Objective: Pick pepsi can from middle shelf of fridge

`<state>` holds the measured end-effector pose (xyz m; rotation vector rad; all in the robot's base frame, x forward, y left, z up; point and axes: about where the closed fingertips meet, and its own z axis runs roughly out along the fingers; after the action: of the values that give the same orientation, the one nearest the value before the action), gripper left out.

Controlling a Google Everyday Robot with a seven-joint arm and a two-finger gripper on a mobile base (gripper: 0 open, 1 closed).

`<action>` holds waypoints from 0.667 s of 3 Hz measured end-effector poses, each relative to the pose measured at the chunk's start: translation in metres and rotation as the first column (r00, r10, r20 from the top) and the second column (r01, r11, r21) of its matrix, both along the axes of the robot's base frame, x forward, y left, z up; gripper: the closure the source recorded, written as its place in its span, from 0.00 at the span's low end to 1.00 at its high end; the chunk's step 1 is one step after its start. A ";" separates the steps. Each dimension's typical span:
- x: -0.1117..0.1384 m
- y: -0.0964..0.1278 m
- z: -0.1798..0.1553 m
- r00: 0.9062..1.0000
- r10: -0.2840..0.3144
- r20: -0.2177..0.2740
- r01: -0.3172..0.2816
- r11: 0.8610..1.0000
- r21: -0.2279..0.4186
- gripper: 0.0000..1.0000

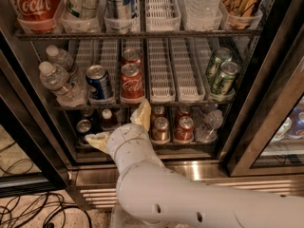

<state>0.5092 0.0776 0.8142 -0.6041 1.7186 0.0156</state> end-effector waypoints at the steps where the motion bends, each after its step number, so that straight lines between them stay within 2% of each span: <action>1: 0.005 0.003 0.001 0.999 -0.038 0.026 0.037 0.999 0.036 0.00; 2: 0.012 0.033 0.001 0.997 -0.063 0.047 0.054 0.982 0.180 0.00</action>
Offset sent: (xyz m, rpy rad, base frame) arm 0.0372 0.0150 0.0142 0.3746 -0.1770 -0.2860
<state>0.5208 0.1101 0.8149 -0.4179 1.6628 0.1103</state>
